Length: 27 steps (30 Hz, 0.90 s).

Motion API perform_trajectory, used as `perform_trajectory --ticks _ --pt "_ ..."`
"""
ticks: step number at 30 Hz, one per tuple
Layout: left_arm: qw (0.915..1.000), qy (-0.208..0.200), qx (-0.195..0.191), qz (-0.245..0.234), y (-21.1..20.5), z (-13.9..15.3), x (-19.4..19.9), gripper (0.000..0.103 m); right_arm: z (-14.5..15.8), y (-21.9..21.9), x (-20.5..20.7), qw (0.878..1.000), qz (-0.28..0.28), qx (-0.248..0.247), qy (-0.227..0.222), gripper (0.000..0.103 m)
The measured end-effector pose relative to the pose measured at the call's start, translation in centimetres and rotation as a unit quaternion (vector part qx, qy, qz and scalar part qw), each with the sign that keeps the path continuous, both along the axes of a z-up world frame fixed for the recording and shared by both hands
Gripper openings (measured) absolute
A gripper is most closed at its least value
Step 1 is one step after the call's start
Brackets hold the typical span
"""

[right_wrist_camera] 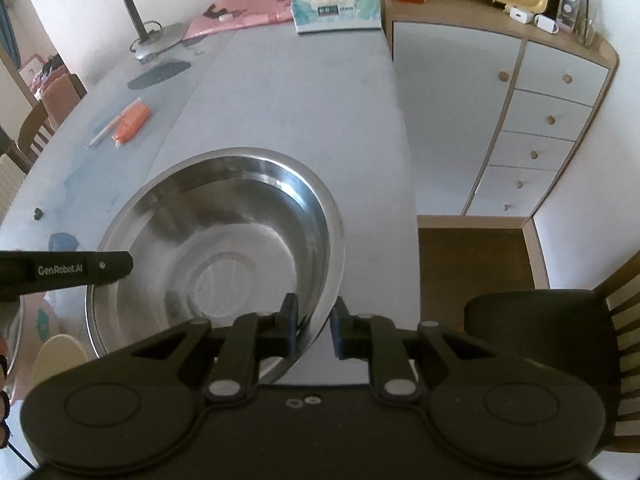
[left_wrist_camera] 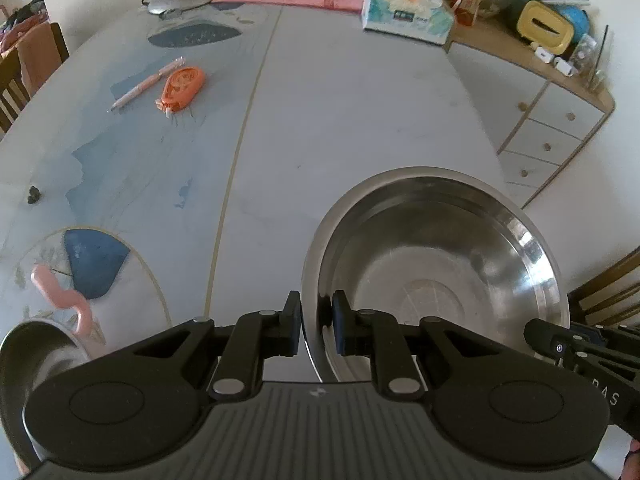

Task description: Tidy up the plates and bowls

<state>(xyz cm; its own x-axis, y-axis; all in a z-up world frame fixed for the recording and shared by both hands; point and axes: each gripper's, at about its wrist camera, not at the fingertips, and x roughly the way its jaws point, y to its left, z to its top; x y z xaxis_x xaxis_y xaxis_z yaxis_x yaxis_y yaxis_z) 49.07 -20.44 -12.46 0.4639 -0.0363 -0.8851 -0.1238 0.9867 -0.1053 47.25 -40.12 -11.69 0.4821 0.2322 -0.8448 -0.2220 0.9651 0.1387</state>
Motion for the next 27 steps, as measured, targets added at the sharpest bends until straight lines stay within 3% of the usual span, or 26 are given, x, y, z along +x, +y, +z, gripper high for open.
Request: perform_trajectory --ticks 13,21,27 --pt "0.9996 -0.024 -0.004 -0.016 0.7 6.9 -7.6 0.015 6.8 -0.7 -7.2 1.000 -0.008 0.006 -0.022 0.017" --pt "0.9989 -0.039 -0.011 -0.021 3.6 10.1 -14.0 0.015 9.9 1.9 -13.4 0.999 -0.007 0.004 -0.040 0.017" --pt "0.9985 -0.045 -0.017 -0.025 8.1 11.6 -19.1 0.015 11.4 5.8 -18.6 0.999 -0.005 0.002 -0.049 0.017"
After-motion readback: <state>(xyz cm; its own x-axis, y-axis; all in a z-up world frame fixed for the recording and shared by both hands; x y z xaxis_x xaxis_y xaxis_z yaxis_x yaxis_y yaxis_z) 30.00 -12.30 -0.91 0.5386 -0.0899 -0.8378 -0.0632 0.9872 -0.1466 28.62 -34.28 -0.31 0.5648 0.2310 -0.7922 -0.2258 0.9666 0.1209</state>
